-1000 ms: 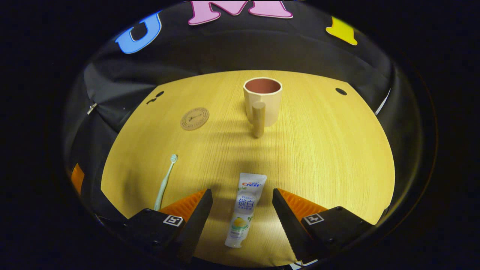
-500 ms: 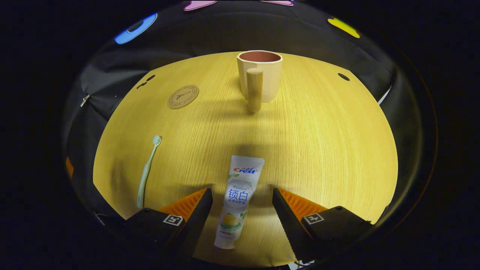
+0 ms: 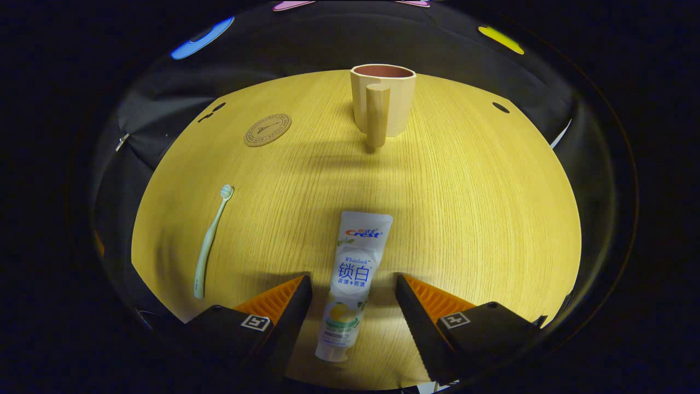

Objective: Put the toothbrush and toothpaste on the desktop into the cup, then pick up the cup and place it on the coaster on the desktop.

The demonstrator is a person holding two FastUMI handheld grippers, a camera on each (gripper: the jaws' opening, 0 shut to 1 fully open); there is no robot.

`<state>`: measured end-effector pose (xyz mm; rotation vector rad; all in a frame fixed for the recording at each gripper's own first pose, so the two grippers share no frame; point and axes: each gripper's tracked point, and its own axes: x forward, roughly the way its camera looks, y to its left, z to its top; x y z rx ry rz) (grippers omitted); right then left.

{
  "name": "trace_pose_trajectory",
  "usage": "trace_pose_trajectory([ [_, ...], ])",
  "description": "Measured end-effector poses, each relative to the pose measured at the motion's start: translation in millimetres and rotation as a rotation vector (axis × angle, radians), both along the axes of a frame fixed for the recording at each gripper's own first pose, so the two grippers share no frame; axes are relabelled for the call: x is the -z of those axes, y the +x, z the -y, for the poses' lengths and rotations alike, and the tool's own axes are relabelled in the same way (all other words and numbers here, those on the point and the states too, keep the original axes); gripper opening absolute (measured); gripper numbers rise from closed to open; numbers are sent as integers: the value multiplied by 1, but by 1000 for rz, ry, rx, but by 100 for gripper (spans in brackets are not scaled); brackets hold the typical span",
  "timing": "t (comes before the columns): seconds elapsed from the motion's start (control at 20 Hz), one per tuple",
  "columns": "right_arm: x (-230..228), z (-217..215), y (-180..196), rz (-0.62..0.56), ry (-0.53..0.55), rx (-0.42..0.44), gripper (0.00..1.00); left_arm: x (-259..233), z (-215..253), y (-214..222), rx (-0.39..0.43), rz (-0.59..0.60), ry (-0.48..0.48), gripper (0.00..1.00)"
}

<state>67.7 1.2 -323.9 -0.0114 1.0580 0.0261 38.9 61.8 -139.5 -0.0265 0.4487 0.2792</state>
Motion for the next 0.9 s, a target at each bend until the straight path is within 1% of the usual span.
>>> trace_pose_trajectory([
  [0.1,1,4,1,1,-29,9,88,1,-2,-4,9,-2,1,100],
  [0.15,1,5,1,-3,-40,19,67,2,-2,-4,17,-1,0,99],
  [0.2,4,2,1,-9,-38,22,71,4,-2,-5,24,-1,0,99],
  [0.25,4,1,1,-15,-34,23,61,4,-2,-6,30,-1,1,99],
  [0.3,4,3,2,-15,-36,31,57,6,-3,-6,36,0,2,99],
  [0.35,3,3,0,-27,-34,32,46,7,-3,-7,41,0,2,99],
  [0.4,5,4,2,-33,-31,25,51,8,-4,-7,46,1,1,99],
  [0.45,1,4,0,-44,-27,23,42,10,-4,-8,50,1,-2,96],
  [0.5,3,3,1,-50,-21,13,42,11,-4,-9,53,1,-6,99],
  [0.55,2,3,1,-51,-17,-1,42,12,-4,-10,58,1,-11,99],
  [0.65,2,4,1,-46,7,-23,37,17,-3,-12,63,-6,-15,100],
  [0.7,2,3,-1,-56,25,-31,30,19,-3,-13,65,-11,-14,99],
  [0.75,-2,4,-3,-54,50,-13,34,21,-4,-15,66,-16,-13,99],
  [0.8,1,3,-1,-66,79,-6,24,22,-4,-16,67,-19,-12,96],
  [0.85,-1,4,0,-50,105,17,24,23,-4,-17,70,-23,-11,96],
  [0.9,0,4,-1,-61,126,15,18,25,-4,-17,73,-28,-10,96],
])
